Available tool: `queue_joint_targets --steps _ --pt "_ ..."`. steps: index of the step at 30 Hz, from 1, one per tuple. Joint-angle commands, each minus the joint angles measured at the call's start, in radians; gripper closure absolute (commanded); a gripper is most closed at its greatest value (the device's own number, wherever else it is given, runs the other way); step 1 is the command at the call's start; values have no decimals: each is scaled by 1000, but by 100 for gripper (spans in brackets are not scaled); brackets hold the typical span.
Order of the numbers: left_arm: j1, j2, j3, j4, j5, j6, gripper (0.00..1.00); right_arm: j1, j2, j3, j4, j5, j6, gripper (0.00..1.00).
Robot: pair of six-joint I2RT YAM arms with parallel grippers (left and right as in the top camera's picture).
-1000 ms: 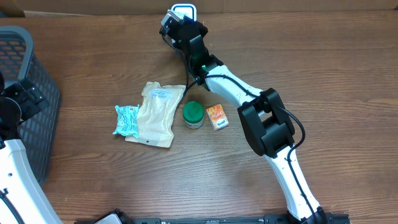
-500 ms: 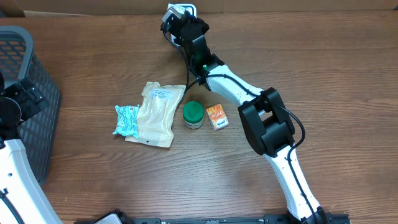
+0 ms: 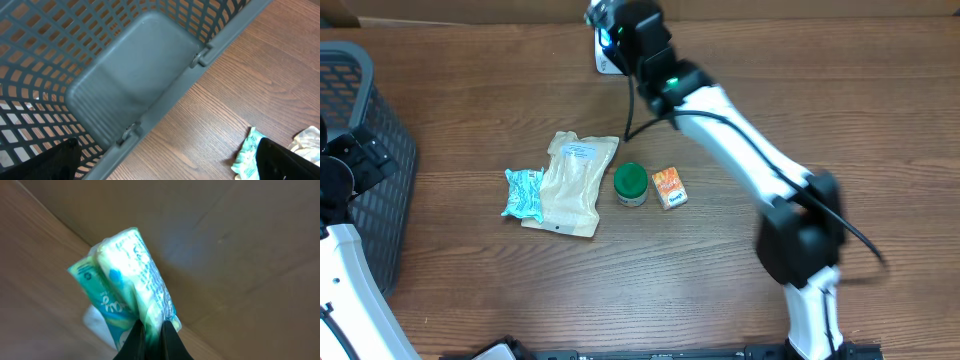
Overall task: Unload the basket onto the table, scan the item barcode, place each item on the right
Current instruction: 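Hold the teal tissue pack in front of the scanner, then carry the teal pack rightward and set it on the table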
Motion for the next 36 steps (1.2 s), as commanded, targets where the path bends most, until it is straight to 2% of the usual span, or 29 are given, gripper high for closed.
queue_joint_targets --steps 1,6,11,15,18,22,29,34,36 --pt "3 2 9 3 -13 14 0 -7 -235 12 -171 -322 388 96" --pt "3 2 9 3 -13 14 0 -54 -405 12 -496 -534 616 96" --pt "3 2 9 3 -13 14 1 -153 -512 12 -805 -540 687 96" --pt "3 2 9 3 -13 14 0 -264 -518 10 -1014 -531 722 96" --pt "3 2 9 3 -13 14 0 -355 -499 -34 -1118 -455 829 96" --pt "3 2 9 2 -13 14 0 -453 -494 -203 -1073 -447 839 96" --pt "3 2 9 3 -13 14 0 -579 -494 -603 -809 -450 843 96" --pt "3 2 9 2 -13 14 0 -640 -494 -789 -668 -450 847 96" --pt "3 2 9 3 -13 14 1 -660 -494 -839 -627 -450 847 93"
